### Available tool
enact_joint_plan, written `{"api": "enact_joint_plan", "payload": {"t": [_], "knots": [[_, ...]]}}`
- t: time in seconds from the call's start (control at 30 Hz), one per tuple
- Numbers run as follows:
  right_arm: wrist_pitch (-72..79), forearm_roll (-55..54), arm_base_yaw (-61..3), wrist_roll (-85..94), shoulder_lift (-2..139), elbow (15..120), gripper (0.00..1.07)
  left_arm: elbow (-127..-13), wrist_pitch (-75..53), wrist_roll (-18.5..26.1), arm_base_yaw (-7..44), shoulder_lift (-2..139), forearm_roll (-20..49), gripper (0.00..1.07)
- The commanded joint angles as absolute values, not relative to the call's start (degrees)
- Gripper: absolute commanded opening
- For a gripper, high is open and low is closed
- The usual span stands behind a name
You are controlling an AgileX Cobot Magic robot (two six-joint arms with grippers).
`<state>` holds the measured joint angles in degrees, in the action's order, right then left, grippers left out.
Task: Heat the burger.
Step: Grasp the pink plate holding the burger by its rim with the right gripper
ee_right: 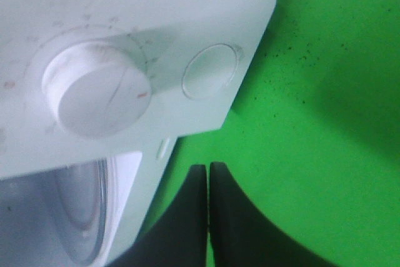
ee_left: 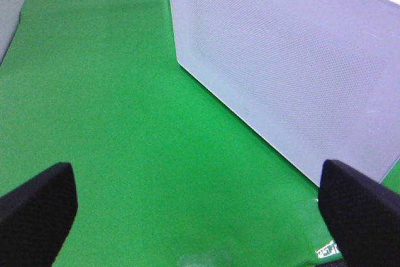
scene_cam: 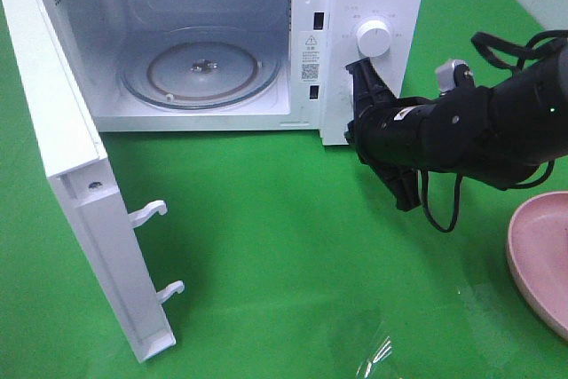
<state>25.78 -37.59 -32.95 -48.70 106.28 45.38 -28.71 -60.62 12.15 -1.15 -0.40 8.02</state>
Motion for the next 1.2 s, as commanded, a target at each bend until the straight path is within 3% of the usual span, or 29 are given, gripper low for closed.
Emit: {"api": "enact_joint_plan", "payload": {"t": [0.03,0.37,0.67,0.87,1.1,1.17,1.2], "knots": [[18.33,-36.38,-33.12,-34.84,102.50,45.32,0.00,-28.65,-59.87,12.09,-0.80,-1.38,8.25,0.98],[3.32,-30.88,-32.03,-19.19,97.69,45.49,0.01,-28.65,-59.87,12.09,-0.80,-1.38,8.25,0.98],[-15.07,-10.54,-29.56,-19.08,90.93,45.55,0.04,-28.65,-59.87,12.09,-0.80,-1.38,8.25,0.98],[-23.26,-3.04,-29.56,-19.19,86.63,45.55,0.08,-28.65,-59.87,12.09,-0.80,-1.38,8.25,0.98],[-35.92,3.32,-29.56,-19.31,81.93,45.55,0.21,-28.65,-59.87,12.09,-0.80,-1.38,8.25,0.98],[-38.56,4.98,-29.56,-19.08,81.02,45.55,0.26,-28.65,-59.87,12.09,-0.80,-1.38,8.25,0.98],[-41.14,6.70,-29.56,-18.33,80.16,45.55,0.35,-28.65,-59.87,12.09,-0.80,-1.38,8.25,0.98]]}}
